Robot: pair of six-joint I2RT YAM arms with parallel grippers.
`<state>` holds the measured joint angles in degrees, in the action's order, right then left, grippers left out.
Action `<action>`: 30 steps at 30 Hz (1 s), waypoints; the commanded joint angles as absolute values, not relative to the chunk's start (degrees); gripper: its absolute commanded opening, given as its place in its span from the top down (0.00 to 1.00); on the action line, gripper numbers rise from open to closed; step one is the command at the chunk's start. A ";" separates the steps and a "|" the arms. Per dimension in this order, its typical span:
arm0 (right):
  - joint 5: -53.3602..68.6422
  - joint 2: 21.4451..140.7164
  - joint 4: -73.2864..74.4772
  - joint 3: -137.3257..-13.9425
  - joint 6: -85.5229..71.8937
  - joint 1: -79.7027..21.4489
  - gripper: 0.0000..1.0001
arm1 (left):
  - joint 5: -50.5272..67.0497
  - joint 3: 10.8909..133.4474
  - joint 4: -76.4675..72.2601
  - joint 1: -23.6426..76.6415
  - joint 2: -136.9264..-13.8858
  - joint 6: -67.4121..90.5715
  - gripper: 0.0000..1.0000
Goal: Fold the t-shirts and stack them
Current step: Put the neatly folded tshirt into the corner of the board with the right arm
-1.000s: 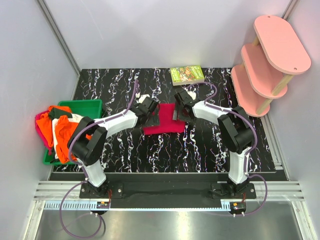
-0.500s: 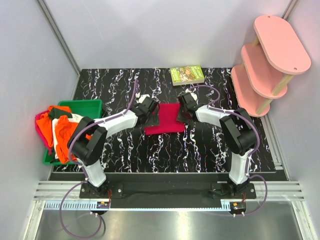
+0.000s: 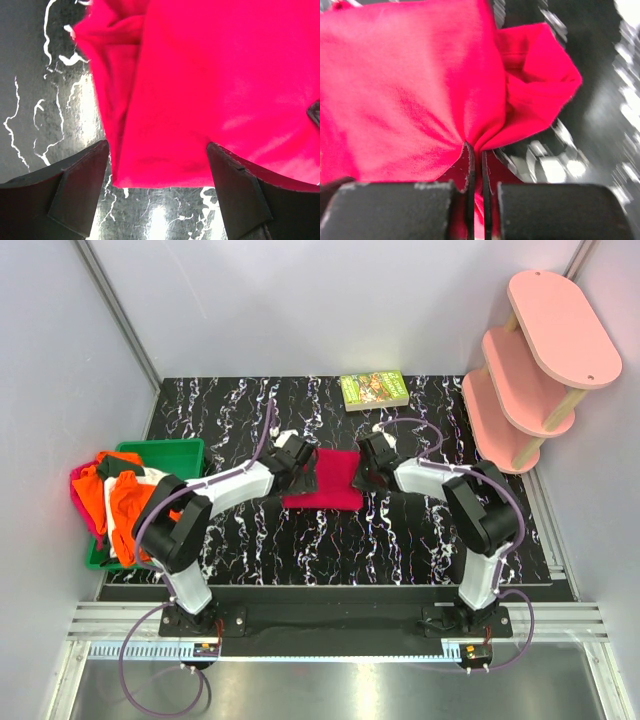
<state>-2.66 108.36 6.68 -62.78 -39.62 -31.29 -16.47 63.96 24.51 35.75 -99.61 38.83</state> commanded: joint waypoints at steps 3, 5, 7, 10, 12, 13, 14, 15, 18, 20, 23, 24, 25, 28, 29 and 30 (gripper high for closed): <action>-18.44 100.03 33.12 -60.81 -35.60 -32.87 1.00 | -15.73 61.53 24.96 35.42 -92.56 38.41 0.16; -22.22 96.69 35.59 -63.10 -34.55 -32.87 1.00 | -15.64 60.39 25.22 35.42 -91.41 38.50 0.16; -24.86 94.67 37.69 -65.55 -33.49 -32.87 1.00 | -15.47 59.16 25.49 35.42 -89.74 38.76 0.16; -27.59 93.26 40.24 -68.10 -32.96 -32.78 1.00 | -15.47 57.31 25.84 35.51 -87.37 39.20 0.17; -28.99 92.64 40.87 -68.64 -32.96 -32.78 1.00 | -15.38 56.34 25.93 35.51 -85.44 39.46 0.17; -29.61 92.38 41.74 -68.90 -33.39 -32.52 1.00 | -15.47 55.47 26.10 35.51 -84.82 39.55 0.17; -29.97 92.20 42.27 -68.91 -33.66 -32.43 1.00 | -15.47 55.11 26.19 35.51 -83.68 39.55 0.17; -30.75 92.11 42.71 -68.82 -34.27 -32.26 1.00 | -15.38 54.85 26.37 35.51 -83.24 39.72 0.17; -32.33 91.50 44.47 -68.03 -35.59 -30.94 1.00 | -15.38 53.79 26.98 35.59 -81.13 39.73 0.17; -33.22 90.62 45.44 -66.98 -36.65 -29.72 1.00 | -15.29 53.18 27.42 35.60 -79.64 39.64 0.17; -35.06 89.39 46.84 -65.39 -38.05 -27.17 1.00 | -14.86 52.38 28.04 35.60 -78.05 39.64 0.17; -36.11 88.86 47.80 -64.78 -38.75 -26.46 1.00 | -14.68 52.21 28.21 35.60 -77.79 39.64 0.17; -36.38 88.77 48.33 -64.60 -39.19 -25.67 1.00 | -14.50 52.12 28.39 35.60 -77.26 39.64 0.17; -37.53 88.16 50.27 -63.72 -39.90 -22.68 1.00 | -13.54 52.21 28.83 35.60 -76.64 39.81 0.17; -37.70 87.89 50.53 -63.55 -39.90 -21.89 1.00 | -13.01 52.21 28.83 35.68 -76.55 39.99 0.17; -38.14 87.19 50.97 -63.11 -39.99 -20.58 1.00 | -12.92 52.21 28.92 35.68 -76.47 39.99 0.17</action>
